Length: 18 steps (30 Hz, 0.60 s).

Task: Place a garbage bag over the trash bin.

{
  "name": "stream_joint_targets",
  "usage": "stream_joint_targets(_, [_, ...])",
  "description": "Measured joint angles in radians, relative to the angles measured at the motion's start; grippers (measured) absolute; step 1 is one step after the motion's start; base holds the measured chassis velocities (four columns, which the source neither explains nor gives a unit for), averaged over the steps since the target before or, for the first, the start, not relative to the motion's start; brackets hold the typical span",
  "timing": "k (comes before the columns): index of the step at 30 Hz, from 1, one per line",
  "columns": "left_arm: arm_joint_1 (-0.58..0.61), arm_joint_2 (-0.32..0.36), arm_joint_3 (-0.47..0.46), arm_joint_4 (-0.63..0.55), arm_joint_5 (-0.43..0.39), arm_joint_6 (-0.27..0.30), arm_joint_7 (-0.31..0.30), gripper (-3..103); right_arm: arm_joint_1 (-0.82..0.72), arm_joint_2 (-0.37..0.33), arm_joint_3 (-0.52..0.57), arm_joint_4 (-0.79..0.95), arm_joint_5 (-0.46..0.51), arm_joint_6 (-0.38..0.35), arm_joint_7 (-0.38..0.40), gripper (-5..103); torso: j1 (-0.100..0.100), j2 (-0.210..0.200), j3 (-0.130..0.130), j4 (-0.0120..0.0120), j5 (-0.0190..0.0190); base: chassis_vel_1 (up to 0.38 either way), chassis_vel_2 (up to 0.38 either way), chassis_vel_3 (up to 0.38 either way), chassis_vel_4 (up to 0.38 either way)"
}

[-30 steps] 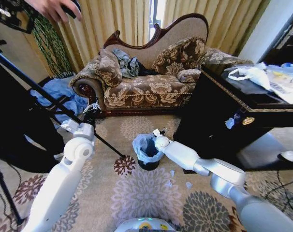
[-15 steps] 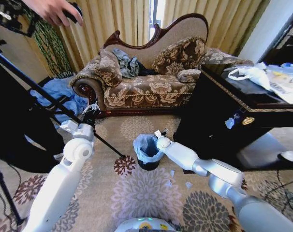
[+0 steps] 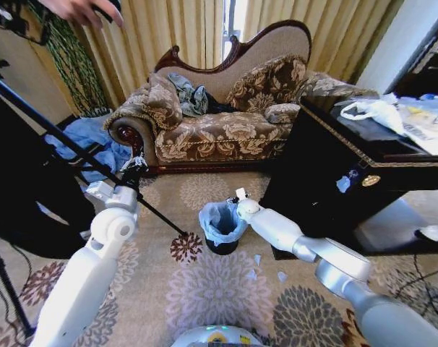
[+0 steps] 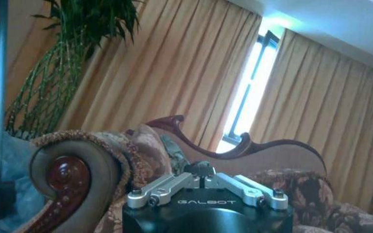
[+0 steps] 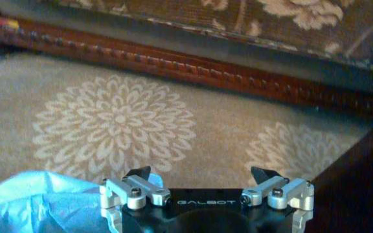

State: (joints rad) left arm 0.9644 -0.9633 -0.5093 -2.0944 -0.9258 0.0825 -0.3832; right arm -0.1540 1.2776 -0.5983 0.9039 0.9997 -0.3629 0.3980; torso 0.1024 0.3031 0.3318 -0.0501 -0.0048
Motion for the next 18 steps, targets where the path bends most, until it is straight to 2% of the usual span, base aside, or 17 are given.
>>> stream_joint_targets(3, [0.005,0.024,-0.011,0.000,-0.021,0.012,-0.005,0,-0.040,-0.107,0.050,0.184,0.077,-0.009,0.019,100,0.000,0.000,0.000,-0.0002,0.0002,0.000,0.000,0.000,0.000])
stream_joint_targets(4, [0.005,0.024,-0.011,0.000,-0.021,0.012,-0.005,0,-0.040,-0.107,0.050,0.184,0.077,-0.009,0.019,100,0.000,0.000,0.000,-0.0002,0.0002,0.000,0.000,0.000,0.000])
stream_joint_targets(8, [0.012,0.053,-0.014,-0.015,-0.053,0.058,-0.017,0,-0.149,-0.287,0.134,0.507,0.160,0.042,0.016,100,0.000,0.000,0.000,-0.0002,0.0003,0.000,0.000,0.000,0.000])
stream_joint_targets(9, [0.012,0.053,-0.014,-0.015,-0.053,0.058,-0.017,0,-0.149,-0.287,0.134,0.507,0.160,0.042,0.016,100,0.000,0.000,0.000,-0.0002,0.0003,0.000,0.000,0.000,0.000])
stream_joint_targets(11, [0.023,0.070,-0.021,-0.042,-0.072,0.096,-0.018,-1,-0.241,-0.397,0.204,0.691,0.202,0.077,0.008,100,0.000,0.000,0.000,-0.0005,0.0002,0.000,0.000,0.000,0.000])
stream_joint_targets(13, [0.042,0.085,-0.032,-0.072,-0.084,0.127,-0.018,4,-0.331,-0.486,0.265,0.832,0.221,0.107,0.002,100,0.000,0.000,0.000,-0.0007,0.0003,0.000,0.000,0.000,0.000])
stream_joint_targets(15, [0.050,0.089,-0.037,-0.082,-0.087,0.137,-0.018,4,-0.365,-0.508,0.293,0.876,0.222,0.116,-0.001,100,0.000,0.000,0.000,-0.0007,0.0001,0.000,0.000,0.000,0.000])
stream_joint_targets(17, [0.093,0.111,-0.064,-0.131,-0.095,0.172,-0.016,12,-0.525,-0.575,0.447,1.039,0.221,0.130,-0.015,100,0.000,0.000,0.000,-0.0006,0.0006,0.000,0.000,0.000,0.000])
stream_joint_targets(18, [0.125,0.122,-0.085,-0.156,-0.095,0.190,-0.010,18,-0.616,-0.603,0.523,1.107,0.205,0.138,-0.015,100,0.000,0.000,0.000,-0.0006,-0.0005,0.000,0.000,0.000,0.000])
